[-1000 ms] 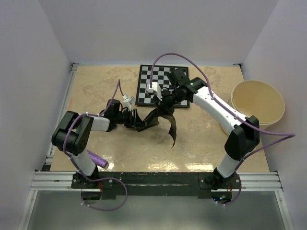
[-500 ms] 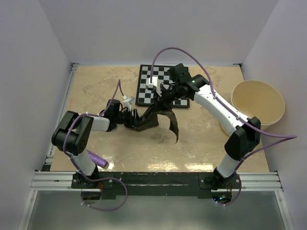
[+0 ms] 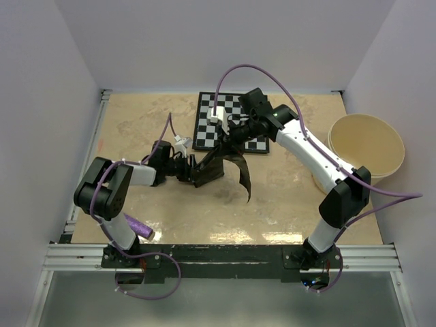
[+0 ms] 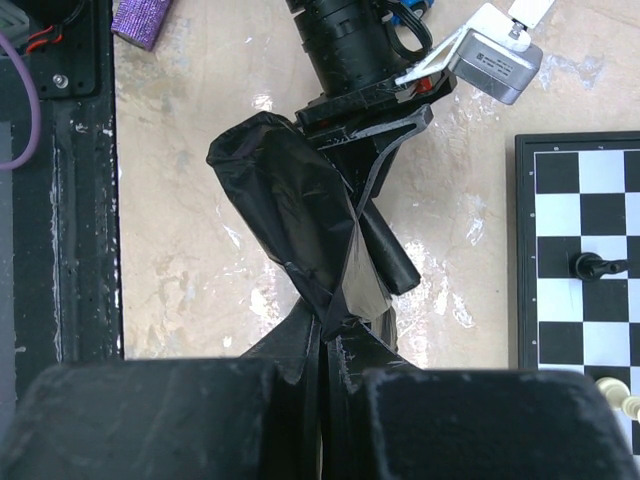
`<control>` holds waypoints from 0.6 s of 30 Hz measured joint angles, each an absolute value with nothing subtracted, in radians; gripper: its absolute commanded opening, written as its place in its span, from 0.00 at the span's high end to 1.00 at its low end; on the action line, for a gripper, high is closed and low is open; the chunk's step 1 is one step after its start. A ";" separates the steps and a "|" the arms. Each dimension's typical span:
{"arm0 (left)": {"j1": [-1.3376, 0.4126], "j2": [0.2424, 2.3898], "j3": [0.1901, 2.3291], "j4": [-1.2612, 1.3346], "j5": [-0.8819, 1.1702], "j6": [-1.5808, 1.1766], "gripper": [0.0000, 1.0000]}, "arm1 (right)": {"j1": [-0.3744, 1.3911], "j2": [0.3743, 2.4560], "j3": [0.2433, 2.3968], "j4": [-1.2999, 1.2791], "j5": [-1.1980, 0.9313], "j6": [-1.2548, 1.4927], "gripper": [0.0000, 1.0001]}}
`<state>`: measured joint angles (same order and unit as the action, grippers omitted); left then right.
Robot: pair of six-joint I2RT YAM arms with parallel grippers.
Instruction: Put the trash bags into the trash bin
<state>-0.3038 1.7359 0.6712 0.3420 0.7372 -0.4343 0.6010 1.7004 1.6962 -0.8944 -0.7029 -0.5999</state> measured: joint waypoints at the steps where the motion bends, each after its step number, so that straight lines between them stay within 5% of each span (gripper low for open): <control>1: -0.304 1.737 0.673 0.340 0.737 -0.434 0.47 | 0.601 1.700 1.696 -0.894 -0.703 -0.600 1.00; 18: -0.305 1.744 0.693 0.310 0.736 -0.425 0.46 | 0.601 1.649 1.692 -0.904 -0.689 -0.606 1.00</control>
<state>-0.3046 1.7443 0.6930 0.3099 0.7364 -0.4248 0.6006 1.6485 1.6924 -0.9035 -0.6891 -0.6064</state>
